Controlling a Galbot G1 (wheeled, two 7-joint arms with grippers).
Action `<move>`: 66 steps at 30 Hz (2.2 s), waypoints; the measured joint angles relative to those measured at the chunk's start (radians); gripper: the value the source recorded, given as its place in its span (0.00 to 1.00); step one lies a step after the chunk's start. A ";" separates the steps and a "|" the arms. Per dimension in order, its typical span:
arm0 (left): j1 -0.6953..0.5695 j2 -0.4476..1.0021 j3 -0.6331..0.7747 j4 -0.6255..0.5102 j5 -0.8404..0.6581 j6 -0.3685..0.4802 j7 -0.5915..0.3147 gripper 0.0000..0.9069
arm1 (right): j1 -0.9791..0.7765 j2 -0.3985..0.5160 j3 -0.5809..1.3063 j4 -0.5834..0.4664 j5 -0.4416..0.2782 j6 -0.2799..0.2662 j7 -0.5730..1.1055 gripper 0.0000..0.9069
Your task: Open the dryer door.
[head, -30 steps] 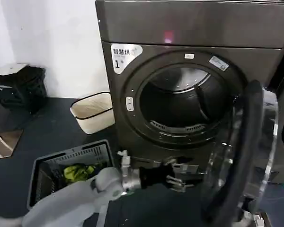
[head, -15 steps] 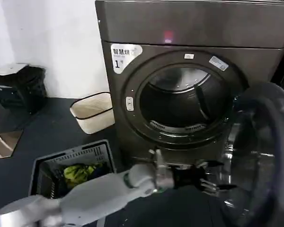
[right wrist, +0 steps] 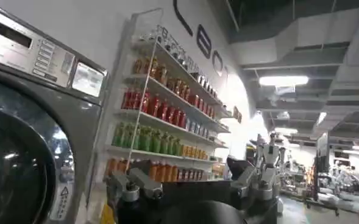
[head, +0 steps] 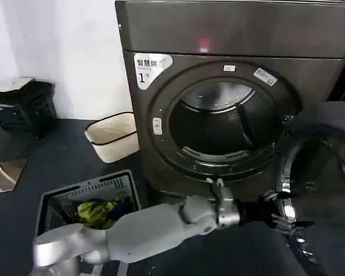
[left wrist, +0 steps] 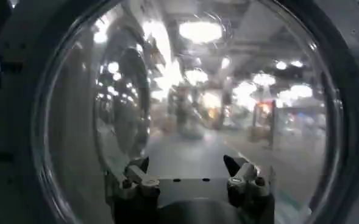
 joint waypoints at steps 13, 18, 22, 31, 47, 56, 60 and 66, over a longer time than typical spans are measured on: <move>-0.020 -0.132 -0.004 0.132 0.072 -0.069 -0.081 1.00 | -0.006 -0.002 0.023 -0.018 0.000 0.004 -0.011 1.00; -0.025 -0.187 -0.029 0.195 0.079 -0.079 -0.101 1.00 | -0.007 -0.002 0.022 -0.015 0.000 0.004 -0.012 1.00; -0.026 -0.190 -0.043 0.219 0.090 -0.084 -0.111 1.00 | -0.003 0.000 0.015 -0.012 0.001 0.005 -0.013 1.00; -0.011 -0.176 -0.048 0.187 0.132 -0.166 -0.155 1.00 | -0.002 -0.008 0.018 -0.020 0.001 0.011 -0.015 1.00; 0.042 0.084 -0.113 -0.023 0.118 -0.318 -0.193 1.00 | 0.008 -0.027 0.022 -0.042 -0.018 0.034 -0.017 1.00; 0.083 0.382 -0.150 -0.234 0.130 -0.295 -0.186 1.00 | 0.007 -0.037 0.069 -0.063 -0.027 0.046 -0.008 1.00; 0.112 0.546 -0.184 -0.319 0.140 -0.268 -0.187 1.00 | 0.010 -0.041 0.088 -0.055 -0.037 0.046 0.003 1.00; 0.183 0.765 -0.241 -0.419 0.163 -0.200 -0.177 1.00 | 0.006 -0.049 0.115 -0.055 -0.048 0.046 0.012 1.00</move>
